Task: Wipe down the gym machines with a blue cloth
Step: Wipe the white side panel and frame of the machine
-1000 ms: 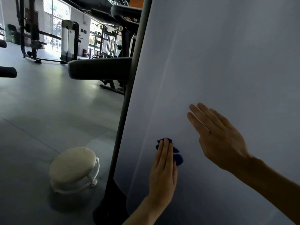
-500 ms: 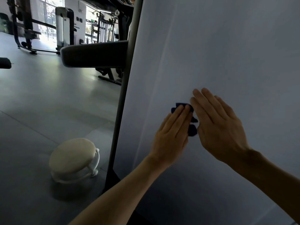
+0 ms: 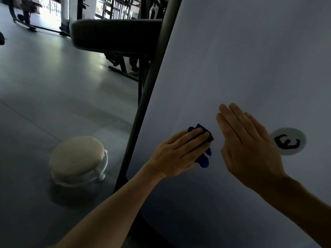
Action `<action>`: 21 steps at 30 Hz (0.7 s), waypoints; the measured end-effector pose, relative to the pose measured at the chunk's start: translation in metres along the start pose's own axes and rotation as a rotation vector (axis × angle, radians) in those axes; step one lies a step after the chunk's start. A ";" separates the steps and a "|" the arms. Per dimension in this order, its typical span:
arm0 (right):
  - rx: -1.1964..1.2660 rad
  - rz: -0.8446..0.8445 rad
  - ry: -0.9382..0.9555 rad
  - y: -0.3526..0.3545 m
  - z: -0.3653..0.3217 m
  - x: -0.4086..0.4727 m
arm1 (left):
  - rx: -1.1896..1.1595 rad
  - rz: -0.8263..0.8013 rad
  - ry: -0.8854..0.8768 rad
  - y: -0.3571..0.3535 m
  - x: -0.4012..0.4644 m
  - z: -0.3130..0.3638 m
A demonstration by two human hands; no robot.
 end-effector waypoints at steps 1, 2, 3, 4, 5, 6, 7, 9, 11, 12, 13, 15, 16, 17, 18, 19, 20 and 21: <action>-0.001 -0.010 0.001 0.001 0.000 0.001 | -0.005 -0.002 0.036 0.002 -0.003 -0.005; 0.001 -0.019 0.000 0.001 0.001 0.001 | -0.007 -0.004 0.090 0.003 -0.006 -0.012; 0.005 -0.025 -0.002 0.002 0.001 0.001 | -0.010 -0.012 0.165 0.004 -0.011 -0.019; 0.011 -0.025 -0.004 0.002 0.001 0.000 | -0.018 -0.027 0.263 0.004 -0.017 -0.028; 0.016 -0.020 -0.006 0.002 0.000 0.000 | -0.041 -0.033 0.388 0.004 -0.023 -0.039; 0.021 -0.013 -0.008 0.003 -0.001 0.000 | -0.088 -0.023 0.553 0.005 -0.029 -0.050; 0.027 -0.005 -0.008 0.003 -0.002 0.000 | -0.154 0.001 0.755 0.006 -0.036 -0.061; 0.038 0.007 -0.014 0.004 -0.002 -0.001 | -0.302 0.073 1.137 0.006 -0.042 -0.074; 0.046 0.013 -0.008 0.004 -0.001 0.000 | -0.351 0.129 1.339 0.003 -0.035 -0.073; 0.045 0.015 -0.002 0.004 -0.001 0.000 | -0.343 0.167 1.368 0.002 -0.026 -0.069; 0.045 0.017 -0.002 0.003 -0.001 0.000 | -0.340 0.203 1.364 0.001 -0.015 -0.062; 0.045 0.019 -0.007 0.001 0.000 -0.001 | -0.341 0.227 1.244 0.000 0.015 -0.040; 0.038 0.013 -0.010 0.001 0.000 -0.001 | -0.326 0.215 1.129 0.001 0.032 -0.025; 0.031 0.004 -0.007 0.001 0.001 -0.001 | -0.296 0.200 0.992 0.000 0.045 -0.009; 0.024 -0.006 -0.002 0.000 0.002 -0.001 | -0.258 0.188 0.854 0.001 0.054 0.004; 0.020 -0.012 0.000 0.000 0.003 -0.001 | -0.227 0.169 0.731 0.002 0.057 0.009; 0.020 -0.014 0.000 0.000 0.003 -0.002 | -0.200 0.139 0.629 0.003 0.055 0.006; 0.022 -0.010 -0.004 0.000 0.003 -0.002 | -0.176 0.106 0.548 0.004 0.050 -0.002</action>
Point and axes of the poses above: each hand's wrist, its own x-axis towards the middle knuckle, its own y-axis out of the back of the hand, z = x × y, the point moved 3 cm from there along x, towards the middle knuckle, and after that the axes turned 5 degrees about x, right-handed, at the moved point
